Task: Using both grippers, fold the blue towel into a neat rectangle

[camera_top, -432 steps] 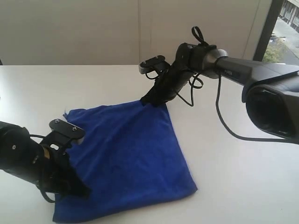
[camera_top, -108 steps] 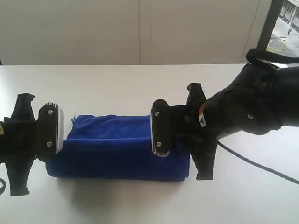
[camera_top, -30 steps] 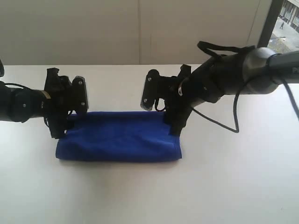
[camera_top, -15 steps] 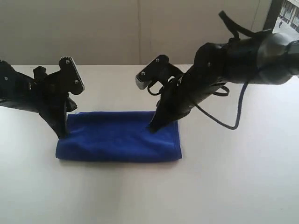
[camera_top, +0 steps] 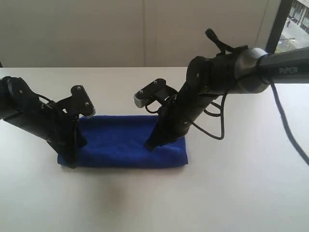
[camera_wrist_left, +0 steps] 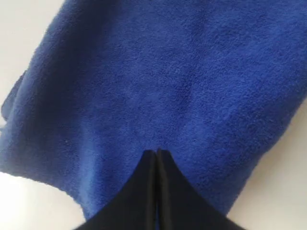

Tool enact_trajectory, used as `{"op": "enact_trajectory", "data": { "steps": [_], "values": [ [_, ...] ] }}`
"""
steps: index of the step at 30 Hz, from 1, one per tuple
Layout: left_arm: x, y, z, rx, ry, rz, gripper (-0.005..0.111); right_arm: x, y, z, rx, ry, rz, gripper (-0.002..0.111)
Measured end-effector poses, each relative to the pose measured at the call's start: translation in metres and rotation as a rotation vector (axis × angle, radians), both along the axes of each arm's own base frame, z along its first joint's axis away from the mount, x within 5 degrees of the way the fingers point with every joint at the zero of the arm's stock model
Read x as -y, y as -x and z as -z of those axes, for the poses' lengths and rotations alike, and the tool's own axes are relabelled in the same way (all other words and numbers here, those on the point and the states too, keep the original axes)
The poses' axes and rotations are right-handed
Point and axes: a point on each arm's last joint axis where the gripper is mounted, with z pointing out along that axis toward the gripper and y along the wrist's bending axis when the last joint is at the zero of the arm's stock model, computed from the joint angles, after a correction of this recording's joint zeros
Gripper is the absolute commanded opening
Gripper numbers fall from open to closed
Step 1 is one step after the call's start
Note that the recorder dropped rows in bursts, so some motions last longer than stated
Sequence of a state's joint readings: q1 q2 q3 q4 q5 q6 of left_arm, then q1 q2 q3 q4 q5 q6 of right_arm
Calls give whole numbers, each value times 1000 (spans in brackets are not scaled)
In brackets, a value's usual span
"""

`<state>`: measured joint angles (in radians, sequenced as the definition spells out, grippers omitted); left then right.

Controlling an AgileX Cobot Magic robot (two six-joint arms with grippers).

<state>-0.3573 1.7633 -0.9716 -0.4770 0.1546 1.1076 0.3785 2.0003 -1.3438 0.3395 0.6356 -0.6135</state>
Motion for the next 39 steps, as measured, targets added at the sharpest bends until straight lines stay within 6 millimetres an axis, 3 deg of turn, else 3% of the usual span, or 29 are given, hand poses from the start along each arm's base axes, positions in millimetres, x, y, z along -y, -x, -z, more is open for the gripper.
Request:
{"op": "enact_trajectory", "data": {
  "steps": [7, 11, 32, 39],
  "values": [
    [2, 3, 12, -82, -5, 23, 0, 0, 3, 29, -117, 35, -16, 0],
    [3, 5, 20, -127, -14, 40, 0, 0, 5, 29, -143, 42, -27, 0],
    [5, 28, 20, -393, -4, 99, 0, 6, 28, 29, -265, 141, -122, 0],
    [2, 27, -7, -257, 4, 92, 0, 2, 36, 16, -218, 164, -153, 0]
  ]
}}
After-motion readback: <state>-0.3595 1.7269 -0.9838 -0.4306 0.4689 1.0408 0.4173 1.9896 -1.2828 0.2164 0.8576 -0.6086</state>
